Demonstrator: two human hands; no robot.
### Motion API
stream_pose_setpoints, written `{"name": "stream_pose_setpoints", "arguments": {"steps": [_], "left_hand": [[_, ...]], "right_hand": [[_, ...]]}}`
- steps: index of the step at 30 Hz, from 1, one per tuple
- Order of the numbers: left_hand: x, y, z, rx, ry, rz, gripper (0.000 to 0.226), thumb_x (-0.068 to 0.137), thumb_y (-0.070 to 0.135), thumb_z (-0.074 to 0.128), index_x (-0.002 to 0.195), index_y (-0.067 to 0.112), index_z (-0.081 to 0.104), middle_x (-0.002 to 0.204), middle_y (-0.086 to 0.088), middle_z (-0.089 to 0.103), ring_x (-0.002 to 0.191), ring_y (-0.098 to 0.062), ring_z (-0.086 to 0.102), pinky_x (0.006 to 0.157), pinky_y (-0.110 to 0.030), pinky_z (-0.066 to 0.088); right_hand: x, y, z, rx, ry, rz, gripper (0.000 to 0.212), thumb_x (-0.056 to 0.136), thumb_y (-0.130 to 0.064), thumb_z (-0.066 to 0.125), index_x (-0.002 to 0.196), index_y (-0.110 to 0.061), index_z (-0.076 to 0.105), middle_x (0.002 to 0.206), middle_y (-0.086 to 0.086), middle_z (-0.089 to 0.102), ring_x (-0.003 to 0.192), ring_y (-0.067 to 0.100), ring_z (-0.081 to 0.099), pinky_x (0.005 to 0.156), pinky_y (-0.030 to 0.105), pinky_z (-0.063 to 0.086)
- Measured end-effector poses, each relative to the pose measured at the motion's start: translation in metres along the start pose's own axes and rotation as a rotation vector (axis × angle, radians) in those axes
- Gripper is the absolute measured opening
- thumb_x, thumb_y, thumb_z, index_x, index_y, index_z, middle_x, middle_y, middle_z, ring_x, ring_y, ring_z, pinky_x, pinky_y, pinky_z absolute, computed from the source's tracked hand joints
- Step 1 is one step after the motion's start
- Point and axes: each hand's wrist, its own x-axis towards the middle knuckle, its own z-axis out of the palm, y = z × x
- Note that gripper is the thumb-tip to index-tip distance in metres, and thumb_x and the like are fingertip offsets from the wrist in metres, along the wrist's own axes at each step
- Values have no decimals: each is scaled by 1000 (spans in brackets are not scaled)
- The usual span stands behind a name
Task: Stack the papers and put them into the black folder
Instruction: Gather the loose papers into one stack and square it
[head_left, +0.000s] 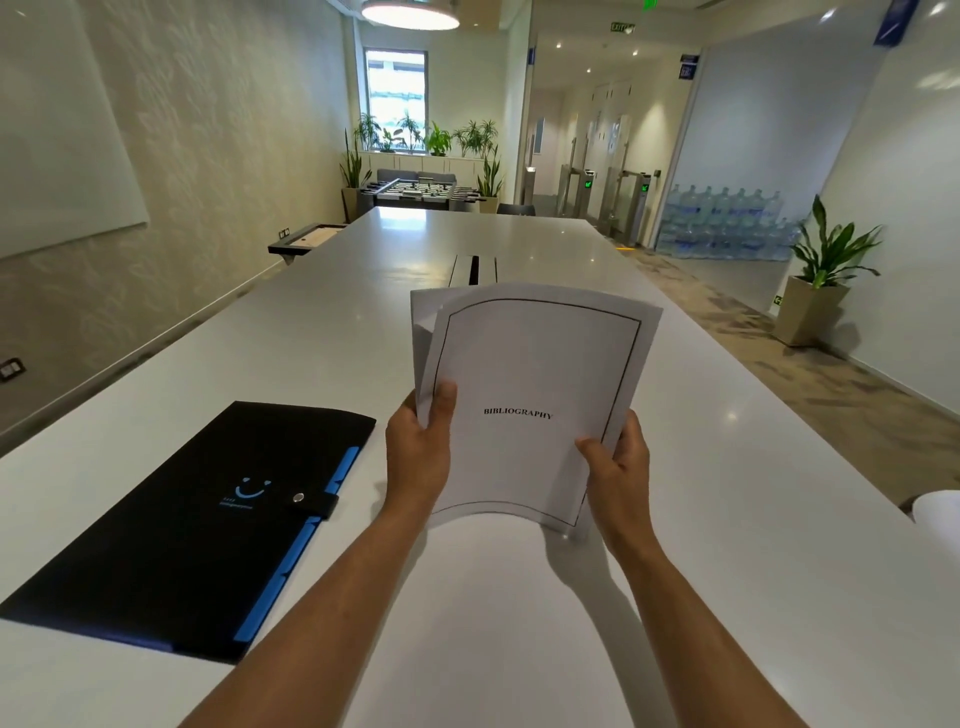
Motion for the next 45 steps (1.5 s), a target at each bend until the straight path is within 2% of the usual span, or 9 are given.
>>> {"name": "stream_pose_setpoints", "arguments": {"steps": [4, 9, 14, 18, 23, 27, 33, 39, 45], "left_hand": [[-2, -2, -1, -1, 5, 23, 55, 83, 59, 51, 120, 19, 61, 111, 1, 70, 106, -14, 65, 95, -36, 52], [-3, 1, -4, 49, -25, 93, 34, 85, 42, 62, 114, 26, 56, 109, 3, 67, 103, -13, 65, 91, -37, 56], [14, 27, -3, 11, 10, 286, 40, 87, 22, 69, 115, 23, 40, 110, -4, 57, 96, -14, 66, 74, -22, 58], [21, 44, -1, -9, 64, 458, 51, 85, 5, 71, 108, 24, 30, 108, 4, 42, 101, -3, 61, 75, -20, 56], [25, 52, -1, -74, -31, 379, 40, 90, 15, 66, 108, 33, 35, 109, -13, 59, 94, -22, 69, 73, -31, 61], [30, 54, 0, -21, -43, 378, 11, 99, 18, 51, 97, 29, 51, 92, 0, 64, 83, -12, 68, 69, -28, 58], [31, 55, 1, -34, -79, 378, 16, 103, 18, 40, 95, 27, 50, 93, 1, 63, 87, -13, 65, 70, -26, 57], [31, 52, 3, -15, -92, 421, 13, 102, 24, 37, 101, 31, 48, 96, 1, 59, 89, -17, 62, 71, -26, 56], [28, 50, 8, 33, -91, 452, 17, 104, 15, 33, 111, 30, 39, 102, 9, 54, 90, -3, 62, 70, -20, 55]], "right_hand": [[0, 4, -3, -17, 52, -34, 38, 92, 0, 54, 103, -36, 50, 104, -10, 62, 90, 0, 64, 82, 33, 56], [-2, 10, -9, 5, 37, -38, 37, 89, -8, 60, 117, -29, 46, 112, -8, 61, 98, 5, 64, 87, 31, 55], [10, -2, -9, 10, 20, -104, 36, 91, -7, 59, 112, -33, 47, 111, -5, 60, 102, 15, 63, 86, 31, 55], [11, 0, -9, -5, 25, -109, 39, 93, -3, 57, 106, -39, 47, 111, -4, 61, 105, 20, 63, 92, 40, 54], [12, 1, -8, 2, 7, -107, 38, 94, -4, 56, 106, -39, 47, 114, -3, 60, 107, 19, 62, 93, 40, 54], [12, 2, -8, 12, -2, -93, 36, 95, -3, 55, 110, -35, 46, 118, 3, 59, 109, 20, 61, 94, 40, 54], [16, -5, -13, 27, -18, -127, 44, 89, -10, 62, 126, -21, 40, 120, -2, 58, 106, 10, 62, 85, 27, 57], [30, -37, -9, 80, 14, -218, 49, 91, -11, 54, 126, -38, 33, 122, -4, 53, 101, -1, 61, 78, 20, 56], [30, -41, 3, 2, 34, -216, 42, 98, -2, 43, 137, -15, 34, 110, -11, 55, 90, -10, 61, 67, 11, 52]]}}
